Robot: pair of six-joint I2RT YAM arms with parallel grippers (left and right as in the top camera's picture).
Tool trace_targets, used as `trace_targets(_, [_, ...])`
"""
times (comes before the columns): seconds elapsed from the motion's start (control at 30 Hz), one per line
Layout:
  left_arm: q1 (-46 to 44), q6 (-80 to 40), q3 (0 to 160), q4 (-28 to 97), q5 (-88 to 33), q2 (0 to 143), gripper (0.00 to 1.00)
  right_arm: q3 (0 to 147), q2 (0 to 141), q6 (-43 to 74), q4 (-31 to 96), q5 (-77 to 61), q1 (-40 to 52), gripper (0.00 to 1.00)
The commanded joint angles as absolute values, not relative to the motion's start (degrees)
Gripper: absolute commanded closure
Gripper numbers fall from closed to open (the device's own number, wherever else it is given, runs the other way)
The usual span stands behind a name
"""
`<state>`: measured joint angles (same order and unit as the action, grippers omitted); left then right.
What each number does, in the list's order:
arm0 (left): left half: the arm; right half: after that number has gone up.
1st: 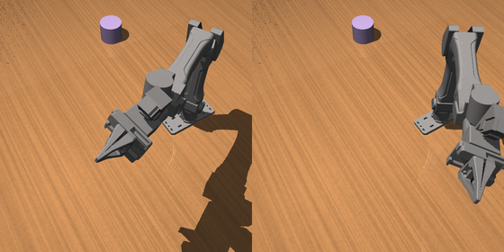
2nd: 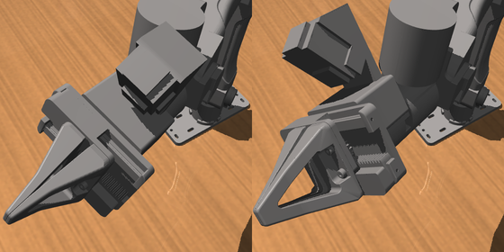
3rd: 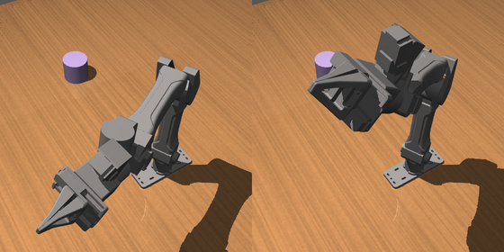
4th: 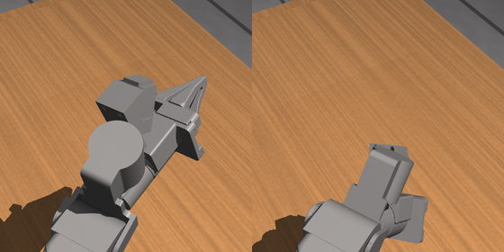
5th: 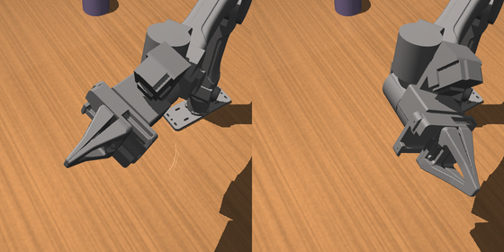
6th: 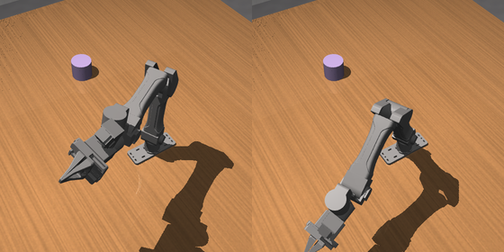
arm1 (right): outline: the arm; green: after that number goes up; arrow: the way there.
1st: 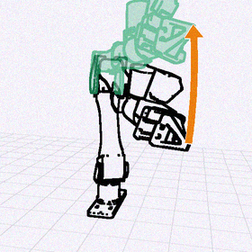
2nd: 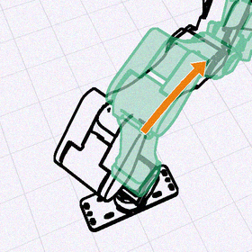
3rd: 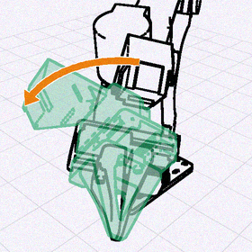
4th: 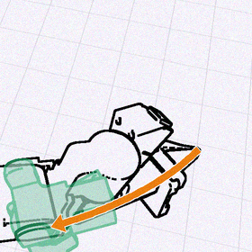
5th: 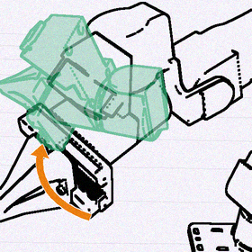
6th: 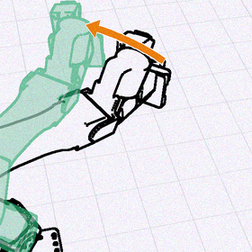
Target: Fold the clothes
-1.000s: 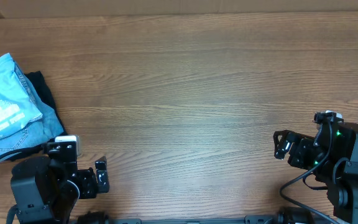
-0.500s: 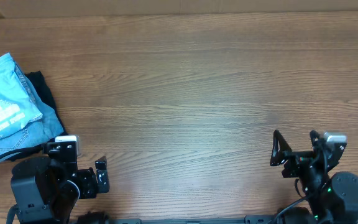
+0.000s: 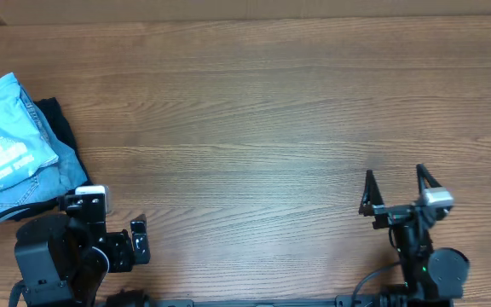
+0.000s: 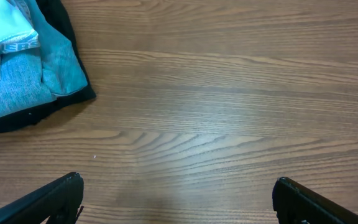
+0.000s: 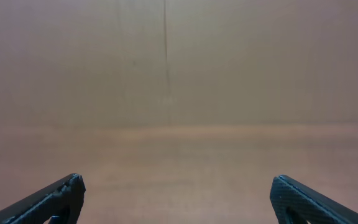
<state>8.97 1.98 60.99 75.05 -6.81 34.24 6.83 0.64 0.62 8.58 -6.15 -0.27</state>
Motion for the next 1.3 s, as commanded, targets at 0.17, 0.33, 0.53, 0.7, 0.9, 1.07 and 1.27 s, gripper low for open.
trace_targets(0.17, [8.6, 2.4, 60.8, 74.8, -7.0, 34.0, 0.0, 2.0, 0.2, -0.9, 7.7, -7.2, 0.1, 0.0])
trace_targets(0.33, [8.6, 2.4, 60.8, 74.7, -7.0, 34.0, 0.0, 2.0, 0.2, -0.9, 7.7, -7.2, 0.1, 0.0])
trace_targets(0.53, [8.6, 2.4, 60.8, 74.7, -7.0, 34.0, 0.0, 2.0, 0.2, -0.9, 7.7, -7.1, 0.1, 0.0])
trace_targets(0.7, [8.6, 2.4, 60.8, 74.7, -7.0, 34.0, 0.0, 2.0, 0.2, -0.9, 7.7, -7.2, 0.1, 0.0])
trace_targets(0.9, [8.6, 2.4, 60.8, 74.7, -7.0, 34.0, 0.0, 2.0, 0.2, -0.9, 7.7, -7.1, 0.1, 0.0])
trace_targets(1.07, [8.6, 2.4, 60.8, 74.7, -7.0, 33.7, 0.0, 2.0, 0.2, -0.9, 7.7, -7.2, 0.1, 0.0])
trace_targets(1.27, [8.6, 2.8, 51.8, 65.2, -6.6, 22.1, 0.0, 2.0, 0.2, -0.9, 7.7, -7.1, 0.1, 0.0])
